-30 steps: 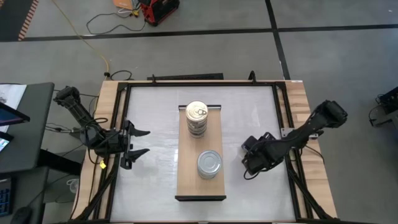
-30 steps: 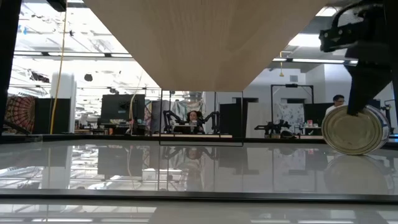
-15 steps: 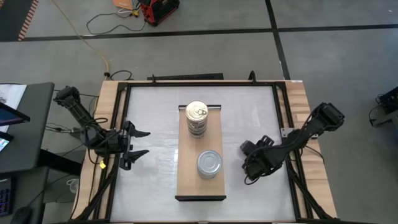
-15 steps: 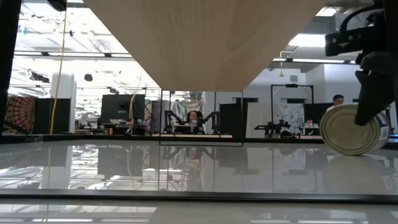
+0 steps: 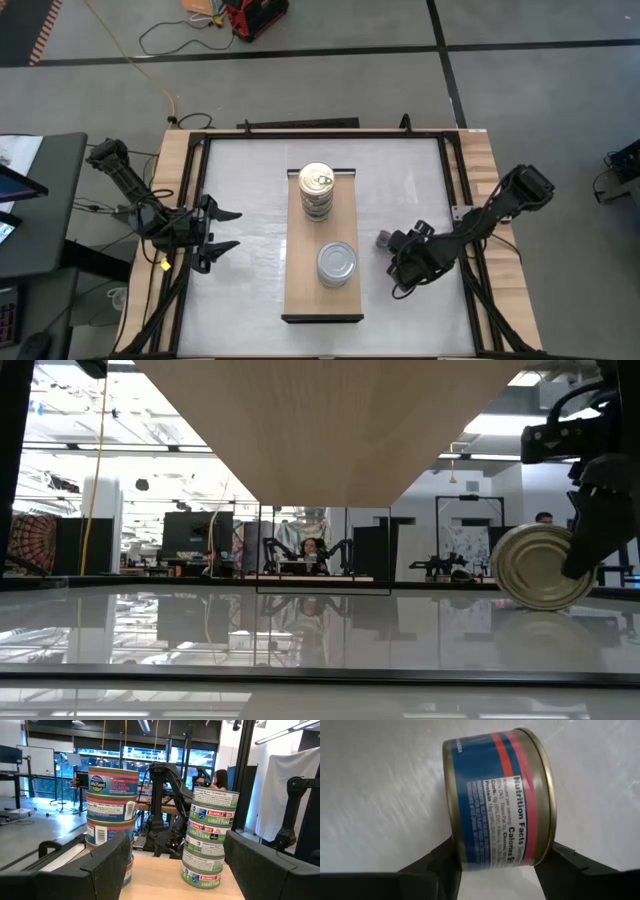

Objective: Stack canned seafood by type on shelf
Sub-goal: Stack the blue tuna can on top of the stacked blue tuna cans on the shelf

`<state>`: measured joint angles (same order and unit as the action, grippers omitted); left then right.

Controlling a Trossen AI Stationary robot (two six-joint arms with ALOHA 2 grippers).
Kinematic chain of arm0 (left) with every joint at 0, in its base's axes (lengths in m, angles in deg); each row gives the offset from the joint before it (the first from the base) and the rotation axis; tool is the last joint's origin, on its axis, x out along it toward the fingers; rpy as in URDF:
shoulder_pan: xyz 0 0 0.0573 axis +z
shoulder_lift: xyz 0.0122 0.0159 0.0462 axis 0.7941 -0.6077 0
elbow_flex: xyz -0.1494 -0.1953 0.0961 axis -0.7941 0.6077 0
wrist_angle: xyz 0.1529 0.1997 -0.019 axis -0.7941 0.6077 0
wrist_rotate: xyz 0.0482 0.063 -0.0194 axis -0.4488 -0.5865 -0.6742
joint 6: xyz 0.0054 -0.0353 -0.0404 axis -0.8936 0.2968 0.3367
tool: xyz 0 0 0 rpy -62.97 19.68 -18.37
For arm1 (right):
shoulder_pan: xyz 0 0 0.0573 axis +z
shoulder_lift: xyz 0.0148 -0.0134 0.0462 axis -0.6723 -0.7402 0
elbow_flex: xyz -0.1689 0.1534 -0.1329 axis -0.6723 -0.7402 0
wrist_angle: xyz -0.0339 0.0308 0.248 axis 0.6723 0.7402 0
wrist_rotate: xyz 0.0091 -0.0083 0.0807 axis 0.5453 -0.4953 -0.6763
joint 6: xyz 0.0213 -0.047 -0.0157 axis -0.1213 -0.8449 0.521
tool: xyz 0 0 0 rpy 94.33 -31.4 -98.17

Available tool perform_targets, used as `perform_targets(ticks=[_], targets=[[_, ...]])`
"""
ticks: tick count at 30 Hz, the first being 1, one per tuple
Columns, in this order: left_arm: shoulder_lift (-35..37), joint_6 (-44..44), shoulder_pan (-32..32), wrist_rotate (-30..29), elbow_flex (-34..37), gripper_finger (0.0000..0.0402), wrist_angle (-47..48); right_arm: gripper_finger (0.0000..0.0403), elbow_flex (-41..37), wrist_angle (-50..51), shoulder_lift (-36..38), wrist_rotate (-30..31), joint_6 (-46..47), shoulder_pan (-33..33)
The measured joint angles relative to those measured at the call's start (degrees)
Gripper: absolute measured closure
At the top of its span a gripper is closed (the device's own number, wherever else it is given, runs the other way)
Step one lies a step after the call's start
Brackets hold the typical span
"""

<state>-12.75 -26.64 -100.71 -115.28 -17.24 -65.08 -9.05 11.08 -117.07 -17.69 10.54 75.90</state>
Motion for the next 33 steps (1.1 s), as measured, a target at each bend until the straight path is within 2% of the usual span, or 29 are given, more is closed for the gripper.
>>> perform_targets(ticks=[7,18,24,33], targets=[[0.00,0.07,0.00,0.12,0.00,0.0095,0.02,0.0164,0.00,0.03,1.67,2.61,-6.20,-0.26],[0.00,0.21,0.00,0.18,0.00,0.0095,0.09,0.0162,0.00,-0.90,9.12,4.89,-18.21,-0.03],[0.00,0.26,0.00,0.18,0.00,0.0095,0.09,0.0182,0.02,-2.67,6.92,3.97,-21.69,-0.02],[0.00,0.35,0.00,0.21,0.00,0.0095,0.07,0.0182,0.00,-0.63,4.40,4.08,-21.60,0.02]])
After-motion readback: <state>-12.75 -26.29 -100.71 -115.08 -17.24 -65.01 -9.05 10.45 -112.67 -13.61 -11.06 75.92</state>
